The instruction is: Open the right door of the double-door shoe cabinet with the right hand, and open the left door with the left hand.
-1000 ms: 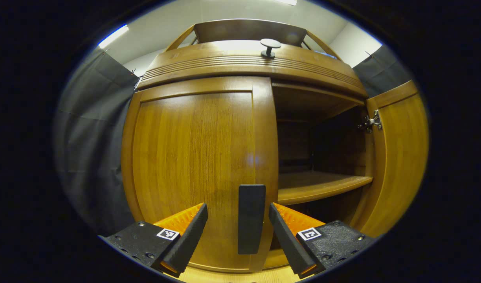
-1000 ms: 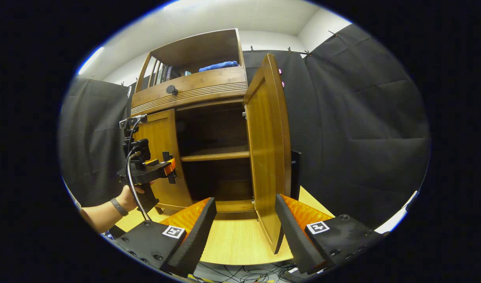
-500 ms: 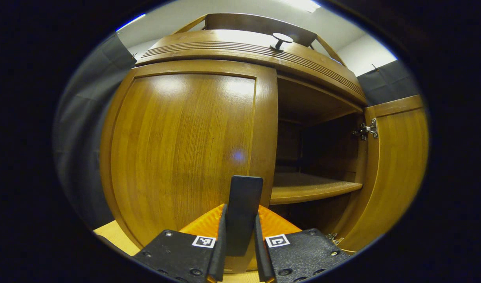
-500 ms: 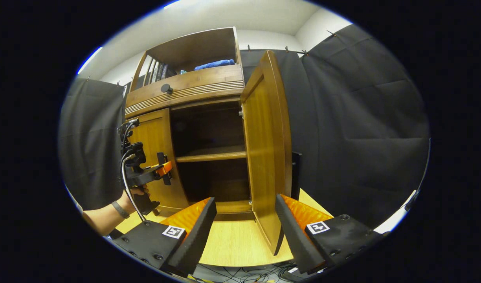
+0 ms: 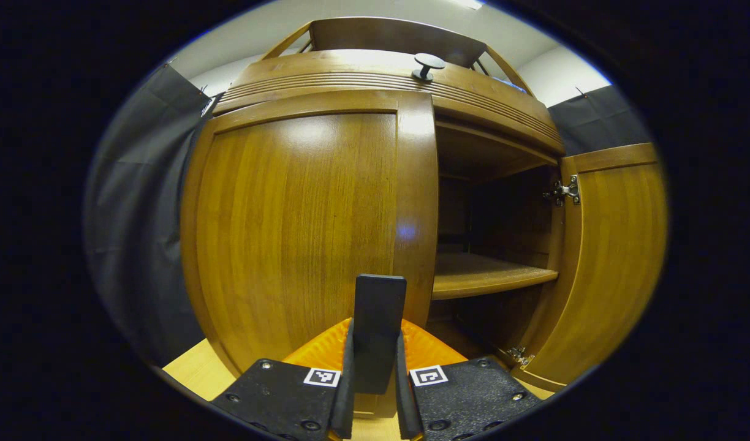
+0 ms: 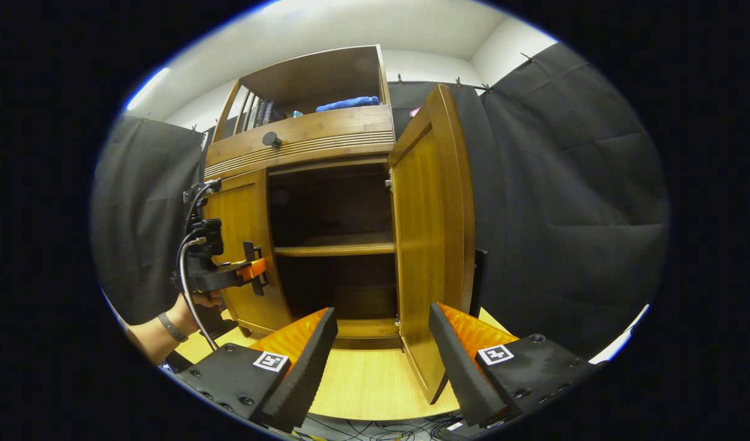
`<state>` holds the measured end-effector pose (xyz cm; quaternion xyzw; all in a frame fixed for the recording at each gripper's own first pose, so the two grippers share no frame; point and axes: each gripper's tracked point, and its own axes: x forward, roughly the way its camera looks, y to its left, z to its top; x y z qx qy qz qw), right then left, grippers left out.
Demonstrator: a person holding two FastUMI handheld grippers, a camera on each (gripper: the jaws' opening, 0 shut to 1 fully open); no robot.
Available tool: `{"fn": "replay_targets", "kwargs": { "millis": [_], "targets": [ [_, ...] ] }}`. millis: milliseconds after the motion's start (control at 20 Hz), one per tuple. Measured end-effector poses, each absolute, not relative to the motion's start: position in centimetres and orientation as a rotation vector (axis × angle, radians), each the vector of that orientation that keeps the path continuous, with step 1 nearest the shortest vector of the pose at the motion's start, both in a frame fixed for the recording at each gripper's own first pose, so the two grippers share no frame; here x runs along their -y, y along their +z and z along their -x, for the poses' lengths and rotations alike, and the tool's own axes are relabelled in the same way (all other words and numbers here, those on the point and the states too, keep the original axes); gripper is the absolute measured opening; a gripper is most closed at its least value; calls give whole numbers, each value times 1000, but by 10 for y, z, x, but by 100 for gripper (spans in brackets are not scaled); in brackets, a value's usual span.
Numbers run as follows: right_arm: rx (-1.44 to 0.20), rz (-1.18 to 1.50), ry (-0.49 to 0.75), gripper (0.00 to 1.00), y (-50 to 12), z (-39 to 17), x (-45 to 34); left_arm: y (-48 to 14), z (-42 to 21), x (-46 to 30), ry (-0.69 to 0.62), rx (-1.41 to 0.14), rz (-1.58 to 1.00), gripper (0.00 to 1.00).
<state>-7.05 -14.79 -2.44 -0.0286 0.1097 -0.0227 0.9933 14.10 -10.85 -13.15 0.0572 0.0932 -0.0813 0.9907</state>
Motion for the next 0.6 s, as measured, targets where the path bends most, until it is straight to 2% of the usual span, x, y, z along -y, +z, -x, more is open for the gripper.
{"fn": "replay_targets", "kwargs": {
  "millis": [150, 200, 250, 300, 400, 500, 550, 600],
  "targets": [
    [-228, 63, -28, 97, -27, 68, 148, -122, -118, 94, -122, -191, -117, 29],
    [-228, 64, -18, 87, -27, 66, 146, -119, -110, 90, -114, -193, -116, 29],
    [-229, 64, -7, 97, -27, 64, 145, -116, -101, 86, -106, -193, -119, 29],
    [-234, 65, 9, 87, -30, 62, 142, -113, -94, 80, -96, -190, -125, 29],
    [-247, 66, 32, 87, -37, 62, 140, -108, -76, 67, -69, -182, -135, 26],
    [-255, 64, 53, 100, -41, 59, 136, -101, -59, 50, -25, -172, -137, 28],
    [-257, 60, 65, 87, -43, 56, 133, -97, -51, 41, -1, -164, -137, 25],
    [-258, 56, 78, 87, -45, 56, 131, -93, -45, 33, 27, -157, -140, 26]
  ]
}}
